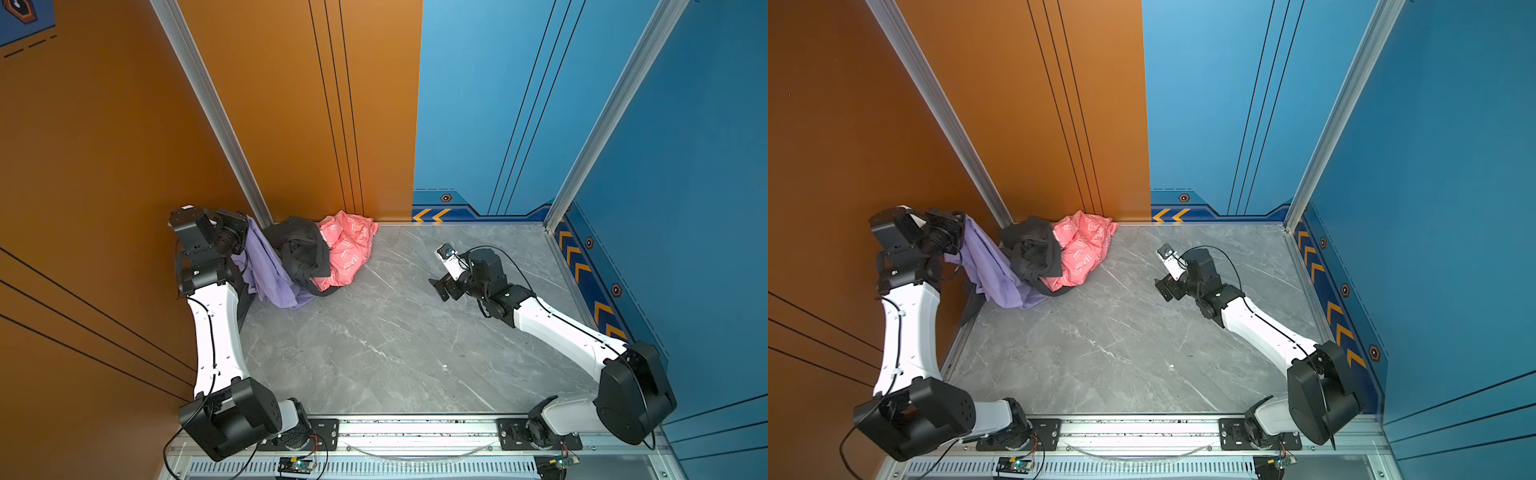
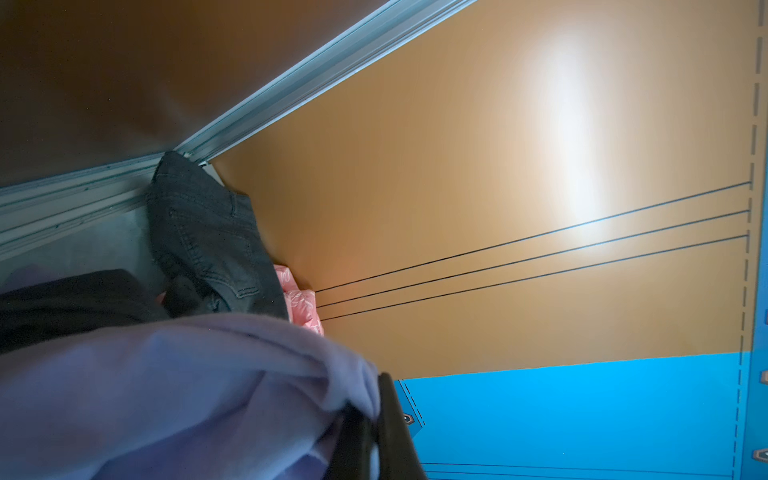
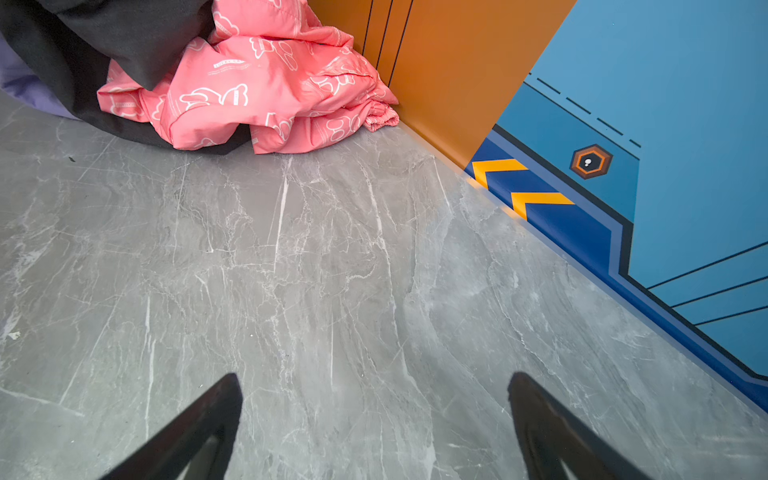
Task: Pick out a specific cloth from the pile
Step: 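Grasp the lavender shirt with the left gripper and lift it out of the pile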
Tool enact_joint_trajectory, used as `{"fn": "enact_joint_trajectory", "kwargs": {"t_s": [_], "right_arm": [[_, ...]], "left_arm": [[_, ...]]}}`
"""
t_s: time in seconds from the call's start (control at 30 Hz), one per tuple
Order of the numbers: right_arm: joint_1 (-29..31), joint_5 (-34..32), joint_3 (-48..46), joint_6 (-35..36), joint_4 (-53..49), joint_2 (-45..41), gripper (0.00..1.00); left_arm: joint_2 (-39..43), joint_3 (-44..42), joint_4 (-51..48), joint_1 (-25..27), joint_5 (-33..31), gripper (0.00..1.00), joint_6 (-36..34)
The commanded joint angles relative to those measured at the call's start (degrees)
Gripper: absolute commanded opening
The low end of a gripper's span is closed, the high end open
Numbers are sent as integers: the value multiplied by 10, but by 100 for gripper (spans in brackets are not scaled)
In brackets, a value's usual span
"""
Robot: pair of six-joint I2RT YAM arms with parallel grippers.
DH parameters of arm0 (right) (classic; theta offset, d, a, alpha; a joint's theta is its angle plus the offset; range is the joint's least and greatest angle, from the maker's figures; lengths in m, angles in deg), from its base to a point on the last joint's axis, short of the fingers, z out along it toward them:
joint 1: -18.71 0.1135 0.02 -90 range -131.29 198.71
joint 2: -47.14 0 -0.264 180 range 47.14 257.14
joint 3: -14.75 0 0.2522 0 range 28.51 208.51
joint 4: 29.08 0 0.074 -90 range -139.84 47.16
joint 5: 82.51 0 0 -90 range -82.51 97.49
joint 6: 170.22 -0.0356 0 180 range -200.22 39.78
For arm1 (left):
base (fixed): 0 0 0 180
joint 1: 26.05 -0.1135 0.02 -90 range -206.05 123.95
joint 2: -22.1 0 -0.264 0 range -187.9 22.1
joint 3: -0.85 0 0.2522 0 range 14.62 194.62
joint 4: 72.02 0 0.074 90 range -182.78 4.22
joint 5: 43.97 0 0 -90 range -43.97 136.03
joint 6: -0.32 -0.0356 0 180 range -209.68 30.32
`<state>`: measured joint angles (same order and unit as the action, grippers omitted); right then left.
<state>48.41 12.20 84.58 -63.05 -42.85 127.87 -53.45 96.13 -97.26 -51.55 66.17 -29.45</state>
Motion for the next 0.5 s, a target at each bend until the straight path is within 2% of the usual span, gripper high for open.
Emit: {"fn": "enact_joint_trajectory", "kwargs": {"t_s": [0.0, 0.23, 0.47], "right_arm": [[4, -7, 11, 9, 6, 9, 100], [5, -6, 25, 9, 7, 20, 100], [5, -27, 37, -14, 24, 19, 100]], "left_arm": [[13, 52, 30, 11, 0, 0, -48], [-7, 152, 13, 53, -4, 0, -110], [-54, 266, -43, 135, -3, 0, -186]]}}
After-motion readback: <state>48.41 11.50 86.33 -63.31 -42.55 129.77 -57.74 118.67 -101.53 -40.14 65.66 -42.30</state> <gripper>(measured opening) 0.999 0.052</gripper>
